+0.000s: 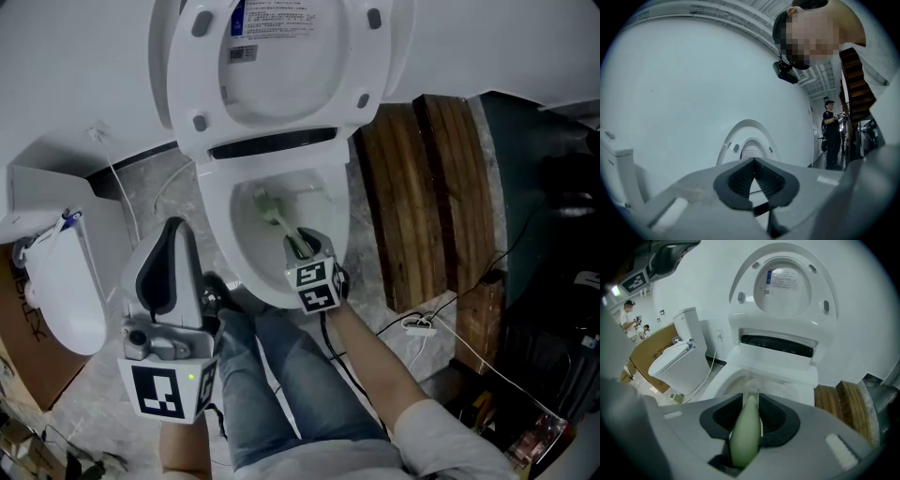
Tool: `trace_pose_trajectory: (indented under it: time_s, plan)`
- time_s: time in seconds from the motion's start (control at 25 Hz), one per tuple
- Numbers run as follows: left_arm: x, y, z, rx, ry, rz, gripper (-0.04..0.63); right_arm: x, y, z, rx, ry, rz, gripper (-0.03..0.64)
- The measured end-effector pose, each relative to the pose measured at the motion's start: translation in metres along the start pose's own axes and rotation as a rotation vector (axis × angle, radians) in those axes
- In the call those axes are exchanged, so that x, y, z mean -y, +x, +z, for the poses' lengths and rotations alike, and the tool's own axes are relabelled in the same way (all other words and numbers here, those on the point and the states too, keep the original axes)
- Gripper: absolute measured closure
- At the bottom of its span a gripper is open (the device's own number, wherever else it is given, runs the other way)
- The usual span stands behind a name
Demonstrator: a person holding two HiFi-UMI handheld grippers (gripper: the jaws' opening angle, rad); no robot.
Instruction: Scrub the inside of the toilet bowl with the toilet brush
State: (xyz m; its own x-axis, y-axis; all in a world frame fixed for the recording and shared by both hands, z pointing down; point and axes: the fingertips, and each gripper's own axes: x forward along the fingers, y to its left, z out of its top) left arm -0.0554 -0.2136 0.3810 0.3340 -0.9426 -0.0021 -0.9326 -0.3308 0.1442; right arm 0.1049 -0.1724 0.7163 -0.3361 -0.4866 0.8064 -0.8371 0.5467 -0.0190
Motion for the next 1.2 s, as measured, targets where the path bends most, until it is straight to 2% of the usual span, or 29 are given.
trace_pose_trajectory:
  time_s: [0.68, 0.96, 1.2]
  plan:
    - [-0.01, 0.003, -0.012, -0.016, -0.002, 0.031, 0.592, -0.006, 0.025, -0.005, -0.056, -0.13, 0.037, 0.509]
    - [-0.014, 0.002, -0.015, -0.03, 0.019, 0.049, 0.592, 0.005, 0.028, 0.003, -0.048, -0.082, -0.005, 0.511]
    - [-0.009, 0.005, -0.012, -0.022, 0.017, 0.043, 0.592, 0.027, 0.023, 0.003, -0.047, -0.011, -0.076, 0.511]
